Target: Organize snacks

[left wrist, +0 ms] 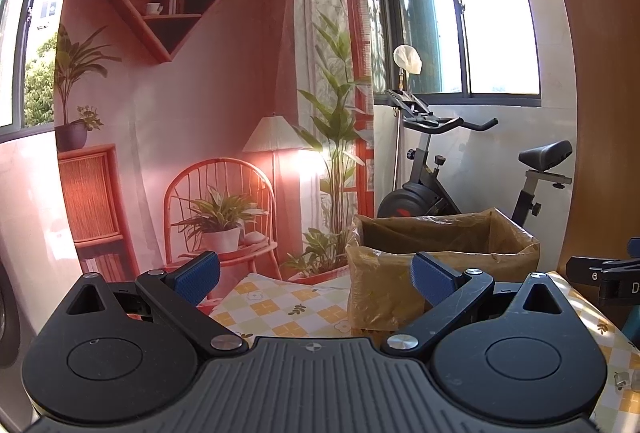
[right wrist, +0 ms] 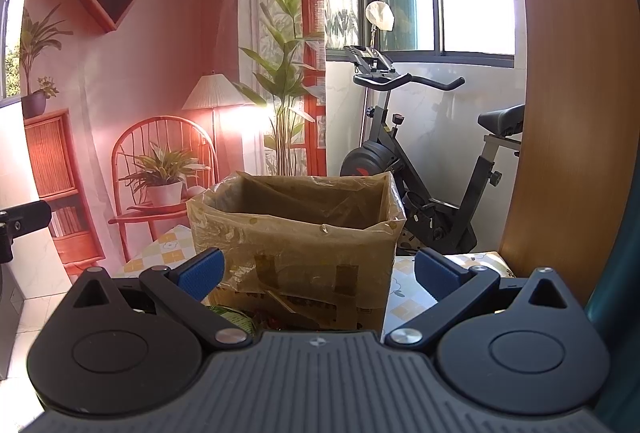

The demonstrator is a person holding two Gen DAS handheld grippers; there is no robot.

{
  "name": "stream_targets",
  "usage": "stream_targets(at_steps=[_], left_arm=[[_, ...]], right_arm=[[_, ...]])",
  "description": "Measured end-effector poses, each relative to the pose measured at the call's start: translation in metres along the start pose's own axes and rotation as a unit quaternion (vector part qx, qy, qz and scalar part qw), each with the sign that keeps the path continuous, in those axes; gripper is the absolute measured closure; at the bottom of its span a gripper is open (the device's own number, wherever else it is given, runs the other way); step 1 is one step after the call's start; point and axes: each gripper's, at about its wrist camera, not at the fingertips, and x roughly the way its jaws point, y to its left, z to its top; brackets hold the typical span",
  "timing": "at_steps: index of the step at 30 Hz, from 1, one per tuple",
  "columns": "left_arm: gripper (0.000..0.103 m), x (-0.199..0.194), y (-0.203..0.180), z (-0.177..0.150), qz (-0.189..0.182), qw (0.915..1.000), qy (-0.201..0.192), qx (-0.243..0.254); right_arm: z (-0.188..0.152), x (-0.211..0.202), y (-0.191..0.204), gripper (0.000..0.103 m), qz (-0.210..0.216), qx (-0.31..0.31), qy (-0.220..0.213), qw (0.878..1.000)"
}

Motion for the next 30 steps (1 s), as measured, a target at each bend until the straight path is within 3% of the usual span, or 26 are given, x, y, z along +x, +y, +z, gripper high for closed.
stream_targets(at_steps=[30], left_arm=[[0.001, 0.0008, 0.0011, -0.0001, -0.018, 0.9997, 0.013, -0.012]], right_arm=[[0.0003, -0.0027, -0.0023, 0.000, -0.001, -0.001, 0.000, 1.000]])
